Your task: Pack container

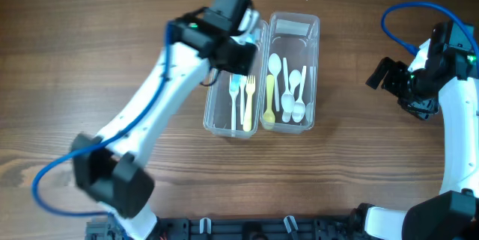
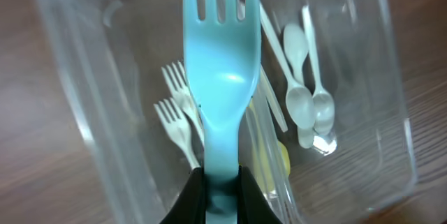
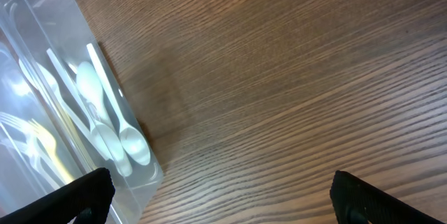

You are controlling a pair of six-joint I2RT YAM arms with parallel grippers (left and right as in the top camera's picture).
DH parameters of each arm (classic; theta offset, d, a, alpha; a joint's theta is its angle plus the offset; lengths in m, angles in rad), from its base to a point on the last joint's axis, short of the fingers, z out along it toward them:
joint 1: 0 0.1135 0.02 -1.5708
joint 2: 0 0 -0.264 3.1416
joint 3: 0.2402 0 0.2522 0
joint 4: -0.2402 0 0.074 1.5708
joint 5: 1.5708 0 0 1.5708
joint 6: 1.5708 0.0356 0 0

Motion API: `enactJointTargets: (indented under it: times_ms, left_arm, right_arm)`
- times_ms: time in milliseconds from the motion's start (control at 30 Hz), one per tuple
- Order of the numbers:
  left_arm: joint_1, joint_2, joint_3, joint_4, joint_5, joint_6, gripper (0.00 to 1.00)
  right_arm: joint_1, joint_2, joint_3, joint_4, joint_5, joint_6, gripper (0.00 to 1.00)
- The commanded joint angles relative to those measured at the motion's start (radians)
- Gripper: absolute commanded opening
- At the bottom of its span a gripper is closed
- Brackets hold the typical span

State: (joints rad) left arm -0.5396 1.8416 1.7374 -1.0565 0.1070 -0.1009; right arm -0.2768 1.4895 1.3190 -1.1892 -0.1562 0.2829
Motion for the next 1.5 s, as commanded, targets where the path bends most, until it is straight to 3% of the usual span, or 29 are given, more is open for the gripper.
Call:
enactJointTargets:
  times_ms: [0, 133, 167, 200, 267, 300, 333, 467, 500, 733, 867, 933, 1167, 1467]
  left_arm:
    - [-0.014, 0.084, -0.004, 0.003, 0.005, -0.065, 0.06]
    - [0.002, 0.092, -0.003, 0.004, -0.003, -0.068, 0.28]
    - [0.01, 0.084, -0.003, 0.0, -0.003, -0.069, 0.56]
    - [0.017, 0.074, -0.003, -0.008, -0.003, -0.068, 0.7]
    - [0.033, 0.048, -0.003, -0.027, -0.003, -0.068, 0.8]
    - [0.043, 0.032, -0.003, -0.039, -0.003, -0.068, 0.97]
    - [0.053, 0.015, -0.003, -0.051, -0.003, -0.068, 1.0]
    - [0.102, -0.056, -0.003, -0.107, -0.005, -0.064, 1.0]
    - [0.121, -0.079, -0.003, -0.129, -0.01, -0.064, 1.0]
    - [0.248, -0.182, -0.003, -0.238, -0.023, -0.064, 1.0]
    - [0.328, -0.206, -0.003, -0.314, -0.037, -0.064, 1.0]
    - [0.367, -0.206, -0.003, -0.359, -0.037, -0.064, 1.0]
    - [0.474, -0.206, -0.004, -0.446, -0.037, -0.064, 1.0]
    - [0.512, -0.206, -0.004, -0.448, -0.037, -0.064, 1.0]
  right_arm:
    - [0.0, 0.01, 0.001, 0.001, -0.001, -0.018, 0.99]
    - [0.0, 0.01, 0.001, 0.01, -0.001, -0.019, 1.0]
    - [0.001, 0.01, 0.001, 0.019, -0.002, -0.018, 1.0]
    - [0.001, 0.01, 0.001, 0.026, -0.002, -0.018, 1.0]
    - [0.001, 0.01, 0.001, 0.04, -0.018, -0.019, 1.0]
    - [0.001, 0.01, 0.001, 0.051, -0.032, -0.021, 1.0]
    - [0.001, 0.01, 0.001, 0.062, -0.048, -0.021, 1.0]
    - [0.001, 0.01, 0.001, 0.108, -0.113, -0.021, 1.0]
    - [0.001, 0.011, 0.001, 0.124, -0.13, -0.021, 0.95]
    - [0.059, 0.037, 0.001, 0.206, -0.171, -0.021, 0.38]
    - [0.102, 0.108, 0.001, 0.209, -0.125, 0.002, 0.24]
    - [0.122, 0.161, 0.001, 0.21, -0.132, 0.009, 0.06]
    - [0.226, 0.352, 0.001, 0.282, -0.176, 0.004, 0.04]
    - [0.376, 0.402, 0.001, 0.436, -0.238, -0.048, 0.04]
